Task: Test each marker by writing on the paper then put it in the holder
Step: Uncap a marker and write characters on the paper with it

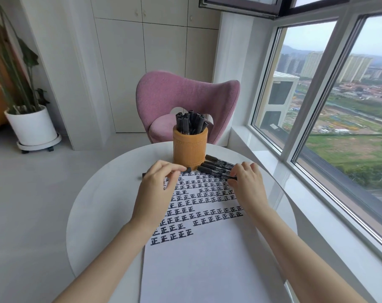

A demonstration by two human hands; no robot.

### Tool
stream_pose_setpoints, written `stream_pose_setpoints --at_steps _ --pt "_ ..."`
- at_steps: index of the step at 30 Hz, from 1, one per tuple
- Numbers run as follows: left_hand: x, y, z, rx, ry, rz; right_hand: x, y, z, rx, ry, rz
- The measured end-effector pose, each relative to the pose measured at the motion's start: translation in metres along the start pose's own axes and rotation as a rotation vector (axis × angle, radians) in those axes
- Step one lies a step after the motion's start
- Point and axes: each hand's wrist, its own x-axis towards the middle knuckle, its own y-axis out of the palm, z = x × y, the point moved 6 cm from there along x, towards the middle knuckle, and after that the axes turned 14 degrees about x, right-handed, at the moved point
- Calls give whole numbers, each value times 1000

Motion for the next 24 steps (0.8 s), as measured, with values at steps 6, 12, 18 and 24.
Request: stream_pose_setpoints --at_steps 6,12,18,24 --pt "-15 3 3 -9 -16 24 0 1 2 -58 -40 43" --pt "-22 7 3 -44 -28 57 -12 -2 4 29 -81 4" --pt "-24 15 0 113 75 124 -35 -16 23 344 -106 -30" --pt "-25 16 -9 251 195 135 -58 -24 49 690 -78 55"
